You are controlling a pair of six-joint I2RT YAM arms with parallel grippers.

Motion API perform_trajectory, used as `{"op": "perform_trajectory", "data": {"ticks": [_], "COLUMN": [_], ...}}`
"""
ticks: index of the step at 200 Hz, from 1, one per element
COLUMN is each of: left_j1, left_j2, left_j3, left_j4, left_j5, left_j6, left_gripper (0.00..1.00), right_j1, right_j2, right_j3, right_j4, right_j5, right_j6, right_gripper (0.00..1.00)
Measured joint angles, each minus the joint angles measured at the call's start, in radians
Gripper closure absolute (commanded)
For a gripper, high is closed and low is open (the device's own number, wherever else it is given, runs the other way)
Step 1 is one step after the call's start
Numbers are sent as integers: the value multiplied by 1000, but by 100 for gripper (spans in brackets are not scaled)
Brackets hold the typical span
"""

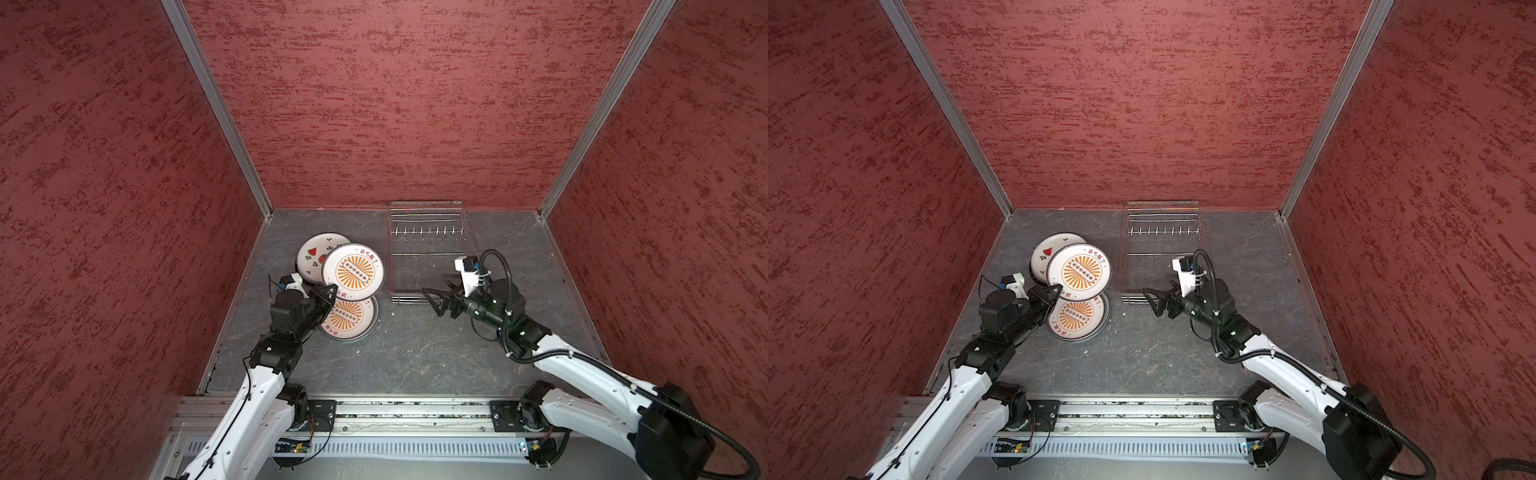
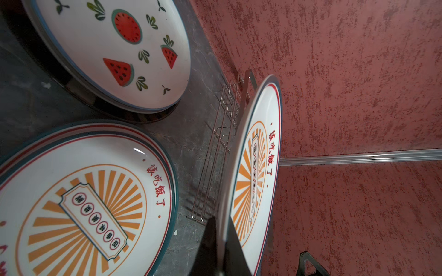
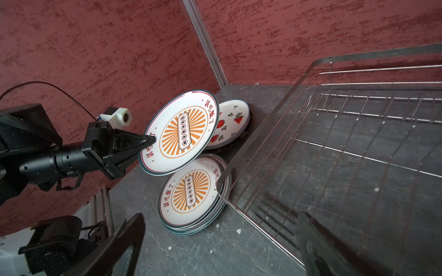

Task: Unload the plates from the dish rack
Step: Place the plate among the plates.

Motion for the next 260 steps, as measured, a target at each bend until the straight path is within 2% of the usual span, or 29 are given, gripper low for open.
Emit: {"op": "perform_trajectory", "data": {"ticks": [41, 152, 239, 260], "left_j1": [29, 38, 39, 39], "left_j2": [-2, -40, -45, -46], "left_j3": [-2, -62, -133, -146], "left_j4": [-124, -292, -267, -252], "left_j5": [-23, -19, 0, 11], "left_j6": [-15, -90, -135, -146], "left_gripper": [100, 100, 100, 93], "right_j1": [40, 105, 132, 136], "right_j2": [40, 134, 171, 187], "right_j3": [14, 79, 111, 118], "right_j4": [5, 11, 12, 10], "right_j5": [46, 49, 52, 53], "right_j6": [-35, -80, -84, -84], "right_gripper": [1, 1, 1, 1]}}
